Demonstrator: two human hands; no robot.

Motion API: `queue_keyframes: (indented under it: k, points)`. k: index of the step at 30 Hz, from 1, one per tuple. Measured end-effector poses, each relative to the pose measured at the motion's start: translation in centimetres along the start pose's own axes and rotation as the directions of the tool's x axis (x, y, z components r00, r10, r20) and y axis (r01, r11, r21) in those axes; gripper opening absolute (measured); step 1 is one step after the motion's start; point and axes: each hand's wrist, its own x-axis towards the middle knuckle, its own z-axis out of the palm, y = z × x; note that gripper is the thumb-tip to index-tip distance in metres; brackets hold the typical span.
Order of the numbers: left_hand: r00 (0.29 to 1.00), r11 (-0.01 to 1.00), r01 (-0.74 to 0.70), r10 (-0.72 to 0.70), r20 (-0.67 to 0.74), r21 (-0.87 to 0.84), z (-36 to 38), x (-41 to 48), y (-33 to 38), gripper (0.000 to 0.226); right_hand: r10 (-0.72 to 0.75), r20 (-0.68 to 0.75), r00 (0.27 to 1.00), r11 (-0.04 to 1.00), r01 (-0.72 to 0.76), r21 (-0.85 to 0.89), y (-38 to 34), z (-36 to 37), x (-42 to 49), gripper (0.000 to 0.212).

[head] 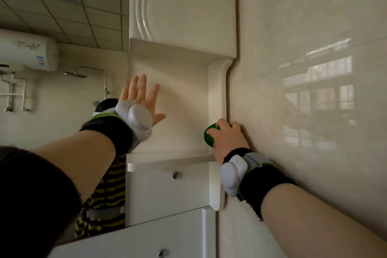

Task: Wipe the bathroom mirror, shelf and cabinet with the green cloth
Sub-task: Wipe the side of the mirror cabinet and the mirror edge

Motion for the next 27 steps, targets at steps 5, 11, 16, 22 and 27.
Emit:
queue_keyframes:
  k: [5,11,16,22,27]
  points:
    - [0.997,0.994,0.076,-0.078,0.016,0.074,-1.9,-1.3,-1.3,0.083,-0.010,0.019,1.000,0.996,0.008,0.089,0.2,-0.6,0.2,0.038]
    - [0.981,0.983,0.183,-0.183,-0.070,-0.009,-4.6,-0.6,-3.1,0.086,-0.040,-0.203,0.978,0.976,0.082,0.200,-0.9,-2.7,1.4,0.045]
    - [0.947,0.965,0.235,-0.254,-0.196,-0.116,-5.6,-0.2,-4.5,0.104,-0.093,-0.420,0.903,0.950,0.206,0.233,-3.0,-7.1,2.8,0.043]
    - [0.930,0.977,0.174,-0.204,-0.304,-0.123,-7.7,0.9,-5.4,0.104,-0.199,-0.676,0.709,0.885,0.426,0.187,-5.3,-12.4,3.6,0.038]
    - [0.921,0.980,0.173,-0.198,-0.337,-0.102,-9.9,2.1,-6.1,0.101,-0.203,-0.704,0.680,0.877,0.446,0.178,-7.1,-16.2,6.0,0.041]
